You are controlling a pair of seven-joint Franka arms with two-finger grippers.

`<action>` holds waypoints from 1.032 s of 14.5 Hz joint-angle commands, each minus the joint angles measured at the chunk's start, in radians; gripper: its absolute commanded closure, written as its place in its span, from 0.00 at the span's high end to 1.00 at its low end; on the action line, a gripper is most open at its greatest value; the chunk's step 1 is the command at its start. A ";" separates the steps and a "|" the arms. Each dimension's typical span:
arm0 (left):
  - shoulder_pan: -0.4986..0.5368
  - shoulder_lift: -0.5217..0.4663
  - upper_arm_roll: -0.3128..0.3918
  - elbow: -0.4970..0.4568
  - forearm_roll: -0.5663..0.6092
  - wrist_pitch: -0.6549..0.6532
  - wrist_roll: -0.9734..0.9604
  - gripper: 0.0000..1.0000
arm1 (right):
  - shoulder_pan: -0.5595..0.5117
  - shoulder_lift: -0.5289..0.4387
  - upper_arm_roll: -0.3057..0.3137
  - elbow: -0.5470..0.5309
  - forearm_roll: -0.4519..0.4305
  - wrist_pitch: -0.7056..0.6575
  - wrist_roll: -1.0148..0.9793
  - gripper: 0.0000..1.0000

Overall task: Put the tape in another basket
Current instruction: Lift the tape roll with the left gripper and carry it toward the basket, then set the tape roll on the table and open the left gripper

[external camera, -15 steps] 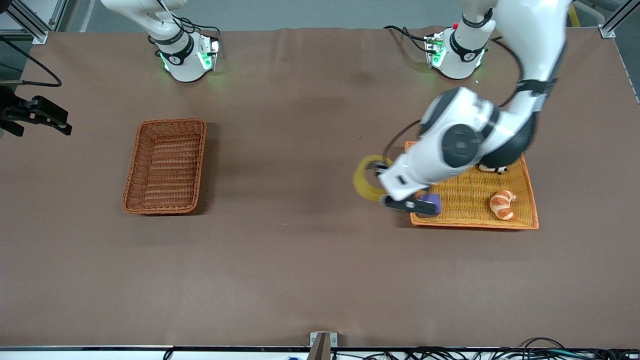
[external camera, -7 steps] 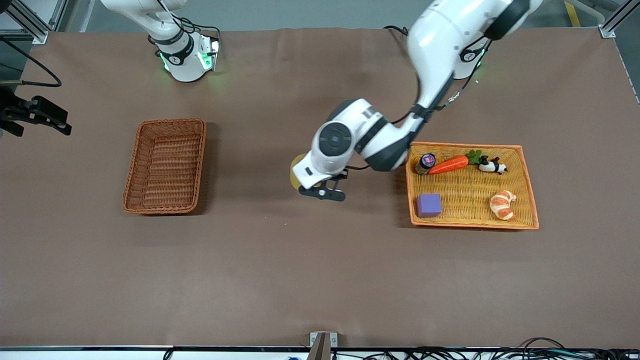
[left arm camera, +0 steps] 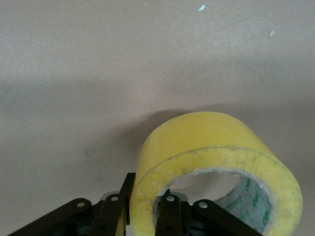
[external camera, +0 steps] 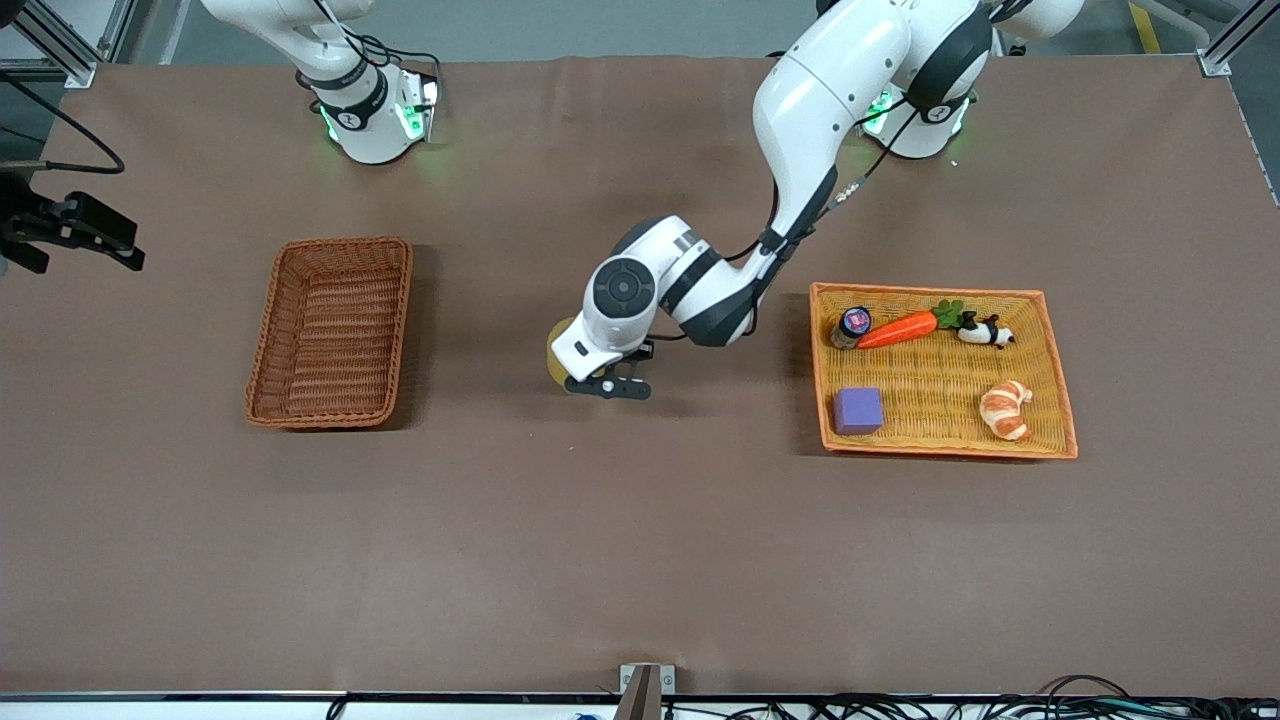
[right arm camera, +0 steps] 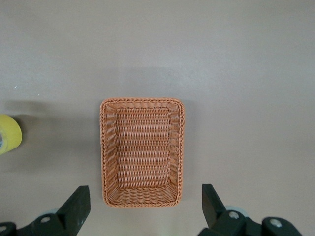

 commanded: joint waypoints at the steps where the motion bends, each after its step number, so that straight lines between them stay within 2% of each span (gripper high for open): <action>1: 0.011 -0.005 0.006 0.031 -0.025 -0.012 -0.014 0.61 | -0.008 -0.012 0.005 -0.016 0.021 0.012 -0.005 1.00; 2: 0.012 -0.014 0.014 0.028 -0.024 -0.016 -0.020 0.95 | -0.012 -0.012 0.005 -0.016 0.021 0.012 -0.005 1.00; 3: 0.017 -0.032 0.016 0.024 -0.019 -0.036 -0.032 1.00 | -0.014 -0.012 0.005 -0.016 0.023 0.012 -0.005 1.00; 7: 0.072 -0.195 0.026 -0.006 -0.013 -0.203 -0.016 1.00 | -0.009 -0.012 0.005 -0.017 0.023 0.009 -0.003 1.00; 10: 0.136 -0.295 0.051 -0.015 -0.015 -0.346 0.090 1.00 | 0.020 -0.009 0.006 -0.025 0.038 0.012 0.001 1.00; 12: 0.176 -0.386 0.088 -0.082 -0.022 -0.357 0.148 1.00 | 0.080 -0.006 0.006 -0.034 0.070 0.049 0.012 1.00; 15: 0.201 -0.528 0.179 -0.211 -0.028 -0.355 0.271 1.00 | 0.204 0.032 0.006 -0.027 0.053 0.092 0.182 1.00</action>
